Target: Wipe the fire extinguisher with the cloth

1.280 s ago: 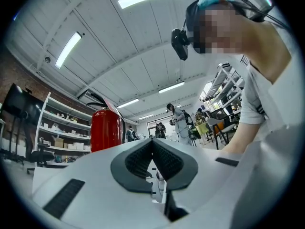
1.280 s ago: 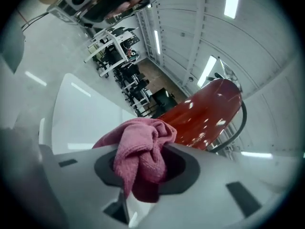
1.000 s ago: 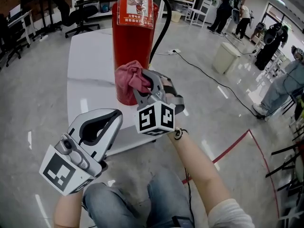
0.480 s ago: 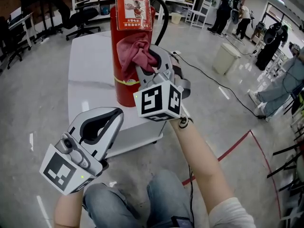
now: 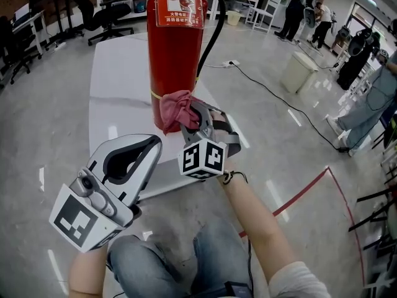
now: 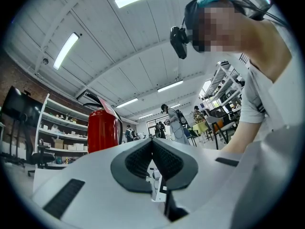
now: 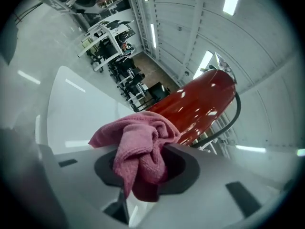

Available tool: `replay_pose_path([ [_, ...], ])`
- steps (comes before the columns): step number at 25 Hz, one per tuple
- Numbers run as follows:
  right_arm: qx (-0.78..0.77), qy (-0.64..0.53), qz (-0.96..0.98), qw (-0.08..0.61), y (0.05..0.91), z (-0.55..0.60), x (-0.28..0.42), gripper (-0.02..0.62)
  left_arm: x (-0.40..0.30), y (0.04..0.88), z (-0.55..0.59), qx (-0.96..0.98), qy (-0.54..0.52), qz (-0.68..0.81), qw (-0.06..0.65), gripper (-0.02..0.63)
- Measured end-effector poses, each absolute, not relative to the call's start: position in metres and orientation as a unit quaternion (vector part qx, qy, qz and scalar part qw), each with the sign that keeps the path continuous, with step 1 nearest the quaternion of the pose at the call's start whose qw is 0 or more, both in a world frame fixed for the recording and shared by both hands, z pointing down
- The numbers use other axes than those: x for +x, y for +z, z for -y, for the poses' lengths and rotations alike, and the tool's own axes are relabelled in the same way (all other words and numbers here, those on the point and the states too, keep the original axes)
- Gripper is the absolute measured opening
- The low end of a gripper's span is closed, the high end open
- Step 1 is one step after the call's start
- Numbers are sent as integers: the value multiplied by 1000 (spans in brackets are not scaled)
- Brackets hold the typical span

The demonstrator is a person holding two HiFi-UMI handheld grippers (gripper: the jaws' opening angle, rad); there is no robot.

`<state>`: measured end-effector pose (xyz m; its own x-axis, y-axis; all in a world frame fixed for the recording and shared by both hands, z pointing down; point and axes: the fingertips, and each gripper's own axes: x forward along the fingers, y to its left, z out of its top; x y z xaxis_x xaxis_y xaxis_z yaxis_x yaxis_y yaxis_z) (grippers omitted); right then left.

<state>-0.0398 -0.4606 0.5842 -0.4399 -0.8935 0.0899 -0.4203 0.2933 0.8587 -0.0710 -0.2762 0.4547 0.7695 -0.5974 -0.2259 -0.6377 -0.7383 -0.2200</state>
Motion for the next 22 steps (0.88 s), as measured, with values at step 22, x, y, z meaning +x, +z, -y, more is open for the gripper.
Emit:
replay_pose_path([
  [22, 469, -382, 770, 203, 494, 456, -47, 129, -75, 454, 282, -925, 65, -342, 155, 9],
])
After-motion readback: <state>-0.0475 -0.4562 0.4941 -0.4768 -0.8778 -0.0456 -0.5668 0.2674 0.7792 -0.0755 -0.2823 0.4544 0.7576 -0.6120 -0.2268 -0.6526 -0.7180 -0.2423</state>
